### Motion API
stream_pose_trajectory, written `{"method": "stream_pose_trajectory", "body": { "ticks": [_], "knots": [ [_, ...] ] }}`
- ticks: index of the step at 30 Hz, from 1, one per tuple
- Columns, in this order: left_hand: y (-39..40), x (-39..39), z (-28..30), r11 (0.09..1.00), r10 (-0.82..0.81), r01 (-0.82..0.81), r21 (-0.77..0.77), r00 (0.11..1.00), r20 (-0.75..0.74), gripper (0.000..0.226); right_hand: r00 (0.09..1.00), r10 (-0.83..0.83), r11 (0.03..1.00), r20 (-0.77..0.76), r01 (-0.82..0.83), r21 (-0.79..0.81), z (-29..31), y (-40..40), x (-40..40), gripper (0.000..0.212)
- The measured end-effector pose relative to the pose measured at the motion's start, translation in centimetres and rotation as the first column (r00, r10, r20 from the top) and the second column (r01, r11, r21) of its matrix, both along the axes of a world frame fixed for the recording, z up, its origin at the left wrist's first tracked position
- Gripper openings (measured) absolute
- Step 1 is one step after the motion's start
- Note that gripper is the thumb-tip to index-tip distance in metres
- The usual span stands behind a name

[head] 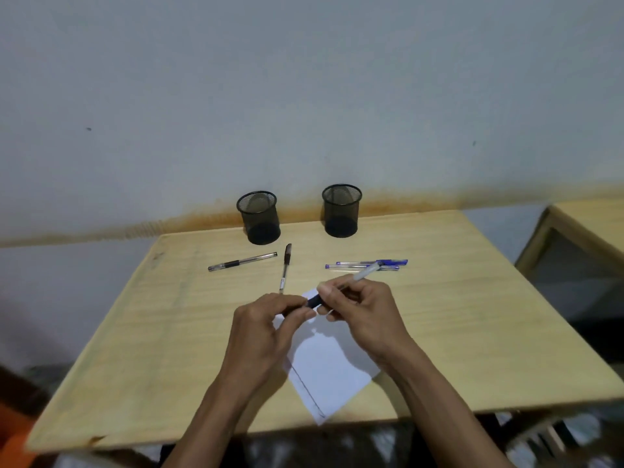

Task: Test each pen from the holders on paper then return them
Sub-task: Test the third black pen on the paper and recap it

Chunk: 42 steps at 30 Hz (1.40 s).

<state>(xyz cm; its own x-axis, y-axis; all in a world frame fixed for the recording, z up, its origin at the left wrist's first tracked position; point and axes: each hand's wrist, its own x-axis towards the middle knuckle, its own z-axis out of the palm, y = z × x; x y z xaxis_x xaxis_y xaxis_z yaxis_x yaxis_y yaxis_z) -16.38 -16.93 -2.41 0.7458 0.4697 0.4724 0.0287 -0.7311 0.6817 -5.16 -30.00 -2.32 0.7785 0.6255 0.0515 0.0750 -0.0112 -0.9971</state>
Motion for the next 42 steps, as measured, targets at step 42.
{"method": "stream_pose_trajectory", "body": {
  "ticks": [42],
  "knots": [
    [7.1, -2.4, -8.3, 0.980, 0.100, -0.044, 0.193, 0.952, -0.290, 0.050, 0.996, -0.081, 0.990, 0.047, 0.086, -0.114, -5.6, 5.8, -0.3, 0.009]
  ]
}}
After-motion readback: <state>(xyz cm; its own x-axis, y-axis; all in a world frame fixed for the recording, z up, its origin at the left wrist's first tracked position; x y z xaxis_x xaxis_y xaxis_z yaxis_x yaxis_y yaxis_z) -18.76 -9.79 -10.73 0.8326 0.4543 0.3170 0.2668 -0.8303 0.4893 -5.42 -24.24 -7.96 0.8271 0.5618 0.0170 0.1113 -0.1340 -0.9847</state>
